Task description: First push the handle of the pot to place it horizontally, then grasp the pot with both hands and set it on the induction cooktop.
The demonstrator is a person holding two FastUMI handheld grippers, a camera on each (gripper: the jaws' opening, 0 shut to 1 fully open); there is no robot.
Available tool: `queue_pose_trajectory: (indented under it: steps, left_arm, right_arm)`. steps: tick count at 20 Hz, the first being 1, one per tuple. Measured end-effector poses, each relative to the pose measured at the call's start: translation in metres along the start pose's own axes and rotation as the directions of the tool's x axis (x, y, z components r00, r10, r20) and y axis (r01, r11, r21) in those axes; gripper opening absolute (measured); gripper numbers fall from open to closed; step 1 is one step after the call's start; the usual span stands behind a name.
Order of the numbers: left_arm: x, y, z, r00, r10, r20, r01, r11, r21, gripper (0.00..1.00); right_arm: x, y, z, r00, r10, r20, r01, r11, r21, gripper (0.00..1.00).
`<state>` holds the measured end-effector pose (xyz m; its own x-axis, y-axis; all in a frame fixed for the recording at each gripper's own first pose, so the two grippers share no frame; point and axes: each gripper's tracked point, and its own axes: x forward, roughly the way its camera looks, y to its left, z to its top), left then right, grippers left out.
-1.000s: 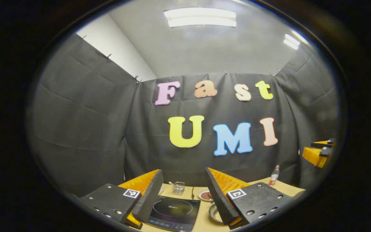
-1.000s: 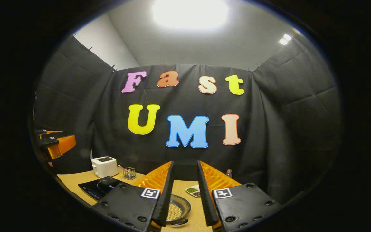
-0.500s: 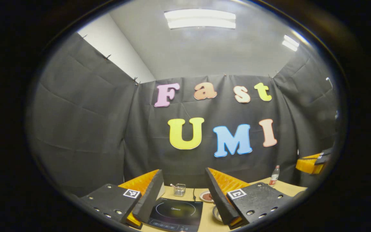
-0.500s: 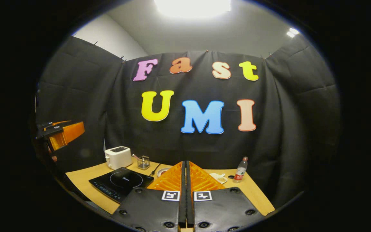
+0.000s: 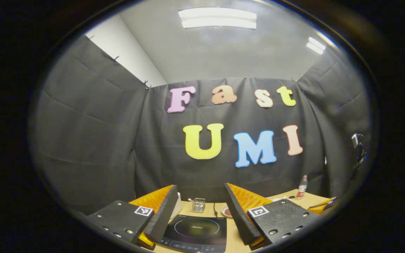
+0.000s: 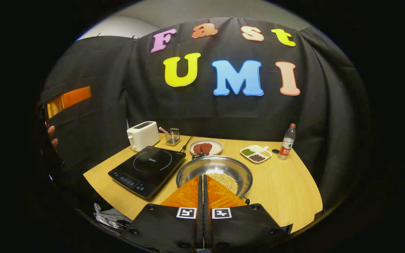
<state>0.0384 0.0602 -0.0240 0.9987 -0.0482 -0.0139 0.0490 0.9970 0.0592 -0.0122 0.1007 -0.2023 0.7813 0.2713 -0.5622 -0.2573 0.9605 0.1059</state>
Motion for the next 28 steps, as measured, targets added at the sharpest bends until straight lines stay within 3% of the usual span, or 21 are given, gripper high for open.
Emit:
queue_pose_trajectory:
  steps: [4,5,9,14,16,17,19,20,22,24,28]
  left_arm:
    - [0.013,-0.010,-0.011,0.999,0.024,-0.030,-0.024,1.000,-0.003,0.79]
    - [0.017,-0.014,-0.014,0.999,0.028,-0.037,-0.028,1.000,0.003,0.82]
    - [0.025,-0.017,-0.019,0.997,0.063,-0.051,-0.062,0.998,0.025,0.79]
    - [0.047,-0.028,-0.030,0.992,0.098,-0.079,-0.094,0.994,0.056,0.82]
    - [0.051,-0.032,-0.032,0.991,0.103,-0.084,-0.098,0.993,0.060,0.79]
    - [0.053,-0.035,-0.032,0.991,0.105,-0.086,-0.100,0.993,0.063,0.82]
    - [0.056,-0.039,-0.035,0.990,0.106,-0.090,-0.100,0.993,0.068,0.79]
    - [0.058,-0.042,-0.038,0.990,0.105,-0.094,-0.099,0.993,0.067,0.86]
    - [0.061,-0.048,-0.040,0.989,0.104,-0.101,-0.098,0.993,0.066,0.82]
    - [0.064,-0.050,-0.042,0.989,0.106,-0.105,-0.099,0.993,0.067,0.80]
    - [0.069,-0.053,-0.042,0.989,0.108,-0.102,-0.101,0.993,0.068,0.80]
  right_arm:
    - [0.020,0.000,-0.033,0.992,0.064,-0.112,-0.063,0.998,0.012,0.00]
    - [0.024,0.001,-0.045,0.985,0.082,-0.150,-0.081,0.997,0.007,0.02]
    - [0.046,-0.005,-0.087,0.950,0.129,-0.283,-0.136,0.991,-0.006,0.02]
    - [0.067,-0.019,-0.127,0.904,0.137,-0.405,-0.166,0.986,-0.036,0.02]
    - [0.074,-0.029,-0.138,0.888,0.125,-0.442,-0.161,0.986,-0.046,0.02]
    - [0.078,-0.031,-0.140,0.885,0.121,-0.450,-0.155,0.987,-0.040,0.02]
    - [0.084,-0.039,-0.141,0.883,0.114,-0.456,-0.140,0.990,-0.024,0.00]
    - [0.085,-0.043,-0.141,0.883,0.108,-0.456,-0.132,0.991,-0.023,0.05]
    - [0.084,-0.049,-0.140,0.882,0.109,-0.459,-0.129,0.992,-0.011,0.00]
    - [0.087,-0.055,-0.139,0.882,0.109,-0.459,-0.122,0.993,0.001,0.05]
    - [0.089,-0.069,-0.139,0.882,0.086,-0.462,-0.101,0.995,-0.008,0.00]
